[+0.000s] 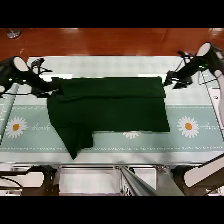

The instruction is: Fold the shirts.

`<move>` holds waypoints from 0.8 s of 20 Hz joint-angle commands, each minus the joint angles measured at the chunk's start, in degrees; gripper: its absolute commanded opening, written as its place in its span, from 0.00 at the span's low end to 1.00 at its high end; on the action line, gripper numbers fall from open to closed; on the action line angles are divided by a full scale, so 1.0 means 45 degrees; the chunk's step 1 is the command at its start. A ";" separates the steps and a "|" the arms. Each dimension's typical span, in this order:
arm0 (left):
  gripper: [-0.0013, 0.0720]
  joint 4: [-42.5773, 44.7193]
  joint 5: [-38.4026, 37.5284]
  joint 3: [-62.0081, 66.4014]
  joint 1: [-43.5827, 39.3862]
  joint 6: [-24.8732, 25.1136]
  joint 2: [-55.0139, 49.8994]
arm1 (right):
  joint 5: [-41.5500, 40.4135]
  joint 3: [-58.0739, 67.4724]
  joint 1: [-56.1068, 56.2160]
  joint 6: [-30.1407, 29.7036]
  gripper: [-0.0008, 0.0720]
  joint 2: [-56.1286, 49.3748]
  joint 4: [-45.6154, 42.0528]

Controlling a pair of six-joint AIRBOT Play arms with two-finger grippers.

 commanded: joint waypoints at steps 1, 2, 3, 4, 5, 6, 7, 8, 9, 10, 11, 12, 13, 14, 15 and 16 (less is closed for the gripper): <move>0.97 0.0039 -0.2123 -0.0928 0.1243 0.0461 0.1200 | -0.0350 -0.2443 -0.1326 0.0631 0.86 0.2497 -0.1248; 0.97 0.0029 -0.1894 -0.2084 0.1841 0.0471 0.2035 | -0.1282 -0.4153 -0.1904 0.0583 0.86 0.3667 -0.0835; 0.97 -0.0243 -0.1540 -0.3342 0.2467 0.0627 0.2866 | -0.2404 -0.6241 -0.2501 0.0529 0.86 0.5042 -0.0102; 0.97 -0.1239 -0.1088 -0.4804 0.3220 0.0957 0.3764 | -0.3376 -0.8184 -0.3021 0.0175 0.86 0.6305 0.1107; 0.97 -0.2550 -0.0641 -0.6149 0.3910 0.1481 0.4546 | -0.4274 -1.0127 -0.3468 -0.0593 0.86 0.7597 0.2841; 0.97 -0.3701 -0.0063 -0.7558 0.4580 0.2001 0.5289 | -0.4881 -1.1638 -0.3735 -0.1428 0.86 0.8641 0.4430; 0.97 -0.4197 0.0457 -0.8670 0.5134 0.1987 0.5809 | -0.5158 -1.2803 -0.3832 -0.2069 0.86 0.9466 0.5654; 0.97 -0.4809 0.0782 -0.9607 0.5639 0.1996 0.6120 | -0.5192 -1.3619 -0.3803 -0.2521 0.86 1.0044 0.6261; 0.97 -0.5557 0.0816 -1.0292 0.5911 0.2477 0.6217 | -0.5003 -1.4042 -0.3721 -0.2569 0.86 1.0307 0.6305; 0.97 -0.6329 0.0840 -1.0890 0.5940 0.3254 0.6217 | -0.4711 -1.4260 -0.3687 -0.2579 0.86 1.0389 0.6251; 0.97 -0.6849 0.1015 -1.1312 0.5853 0.3740 0.6203 | -0.4488 -1.4328 -0.3691 -0.2574 0.86 1.0384 0.6295; 0.97 -0.7135 0.1307 -1.1642 0.5746 0.3847 0.6203 | -0.4425 -1.4328 -0.3691 -0.2579 0.86 1.0384 0.6309; 0.97 -0.7305 0.1583 -1.1822 0.5659 0.3910 0.6203 | -0.4415 -1.4328 -0.3691 -0.2579 0.86 1.0384 0.6314; 0.97 -0.7606 0.1851 -1.1919 0.5527 0.4337 0.6198 | -0.4415 -1.4328 -0.3691 -0.2579 0.85 1.0384 0.6309; 0.97 -0.7917 0.1957 -1.1982 0.5348 0.4804 0.6198 | -0.4396 -1.4328 -0.3691 -0.2565 0.86 1.0384 0.6309; 0.97 -0.8155 0.1996 -1.2075 0.5056 0.5139 0.6193 | -0.4410 -1.4328 -0.3691 -0.2531 0.85 1.0384 0.6309</move>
